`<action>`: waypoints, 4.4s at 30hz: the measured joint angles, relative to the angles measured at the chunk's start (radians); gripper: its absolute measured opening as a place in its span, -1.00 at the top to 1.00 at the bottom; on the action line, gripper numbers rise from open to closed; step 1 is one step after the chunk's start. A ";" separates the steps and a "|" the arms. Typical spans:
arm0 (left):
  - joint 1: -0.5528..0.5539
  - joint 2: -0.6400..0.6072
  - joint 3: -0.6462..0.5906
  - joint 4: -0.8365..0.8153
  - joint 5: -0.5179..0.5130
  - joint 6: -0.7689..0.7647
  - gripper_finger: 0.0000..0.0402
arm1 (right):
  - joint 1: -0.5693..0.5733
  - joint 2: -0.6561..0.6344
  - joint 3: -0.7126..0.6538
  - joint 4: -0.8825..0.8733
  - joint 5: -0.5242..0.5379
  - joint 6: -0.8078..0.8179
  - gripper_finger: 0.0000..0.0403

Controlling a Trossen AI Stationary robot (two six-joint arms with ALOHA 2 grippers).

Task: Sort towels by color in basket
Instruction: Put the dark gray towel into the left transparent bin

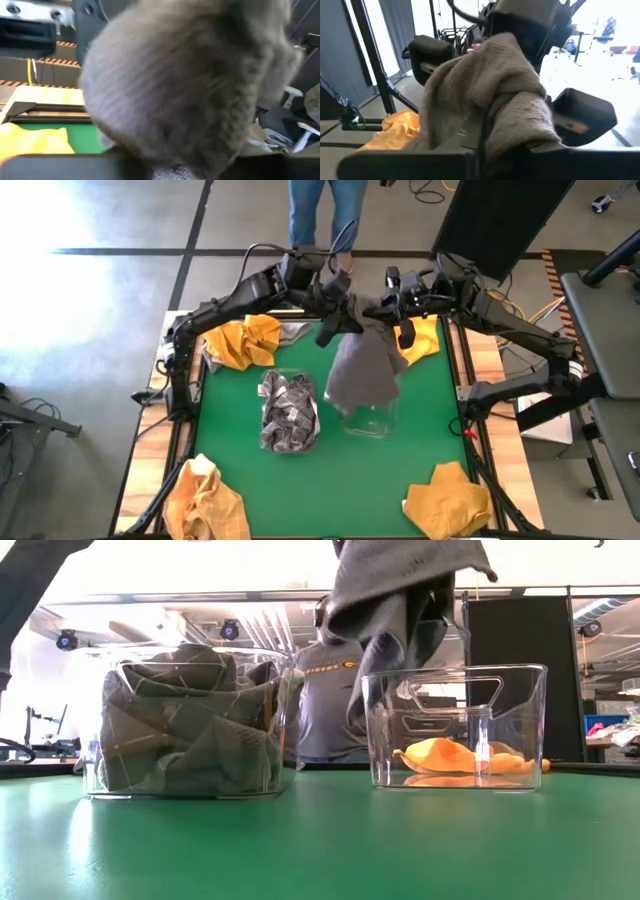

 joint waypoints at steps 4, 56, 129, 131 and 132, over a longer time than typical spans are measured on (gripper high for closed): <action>-0.001 0.002 0.002 -0.004 0.005 -0.022 0.88 | -0.001 -0.015 0.000 -0.003 0.016 -0.004 0.50; -0.518 -0.466 -0.917 -0.409 -0.830 -1.112 0.89 | 0.092 -0.118 -0.035 -0.500 0.287 0.245 0.16; -0.312 -0.407 -1.126 -0.166 -0.664 -0.475 0.47 | 0.089 -0.112 -0.060 -0.577 0.359 0.178 -0.07; -0.313 -0.408 -1.032 -0.271 -0.633 -0.424 0.38 | 0.089 -0.112 -0.060 -0.577 0.359 0.177 -0.07; -0.314 -0.408 -0.988 -0.315 -0.613 -0.400 0.35 | 0.089 -0.112 -0.060 -0.577 0.359 0.176 -0.08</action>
